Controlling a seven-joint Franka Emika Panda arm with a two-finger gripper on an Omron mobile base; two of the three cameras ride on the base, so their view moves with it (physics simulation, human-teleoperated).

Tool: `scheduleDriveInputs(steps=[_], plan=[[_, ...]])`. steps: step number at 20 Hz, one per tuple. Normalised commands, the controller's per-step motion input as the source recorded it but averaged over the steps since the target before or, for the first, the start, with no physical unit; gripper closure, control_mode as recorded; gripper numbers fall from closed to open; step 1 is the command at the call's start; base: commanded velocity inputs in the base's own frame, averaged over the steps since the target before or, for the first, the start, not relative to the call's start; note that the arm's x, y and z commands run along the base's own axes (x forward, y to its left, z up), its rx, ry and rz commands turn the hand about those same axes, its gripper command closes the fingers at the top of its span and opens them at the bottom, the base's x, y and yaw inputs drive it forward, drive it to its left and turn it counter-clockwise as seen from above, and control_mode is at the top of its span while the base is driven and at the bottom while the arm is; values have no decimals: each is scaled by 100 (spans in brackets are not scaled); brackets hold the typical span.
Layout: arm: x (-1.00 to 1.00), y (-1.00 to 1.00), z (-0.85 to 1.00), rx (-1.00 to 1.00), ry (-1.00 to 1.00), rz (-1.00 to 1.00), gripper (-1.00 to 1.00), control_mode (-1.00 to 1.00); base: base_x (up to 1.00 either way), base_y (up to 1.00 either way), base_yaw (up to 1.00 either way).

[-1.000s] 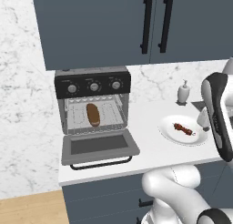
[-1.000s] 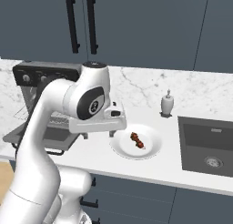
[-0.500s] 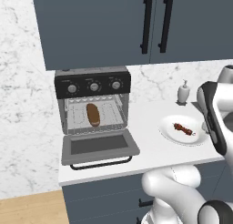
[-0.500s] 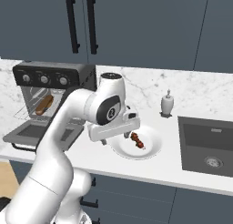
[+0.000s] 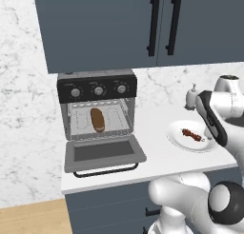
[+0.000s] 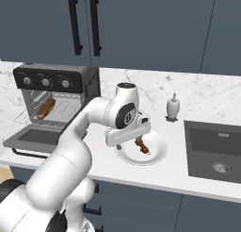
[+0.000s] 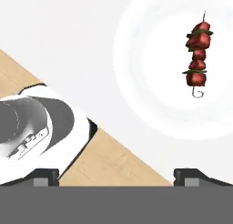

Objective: Pick up the kebab skewer and baguette bread, and place them inside the toaster oven. Close the toaster oven door and start by setting the timer.

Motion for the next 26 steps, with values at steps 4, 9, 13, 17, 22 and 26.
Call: scheduleDriveInputs(steps=[4, 9, 13, 17, 22, 26], plan=[[42, -16, -46, 1, 9, 6, -100, -100, 0, 0, 0], [45, -18, -29, 2, 3, 6, -100, -100, 0, 0, 0], [30, -26, -32, 2, 3, 6, -100, -100, 0, 0, 0], [30, -9, -38, 1, 6, 2, -100, -100, 0, 0, 0], [27, -2, -30, 2, 7, 0, -100, -100, 0, 0, 0], [10, -2, -31, 3, 7, 0, -100, -100, 0, 0, 0]])
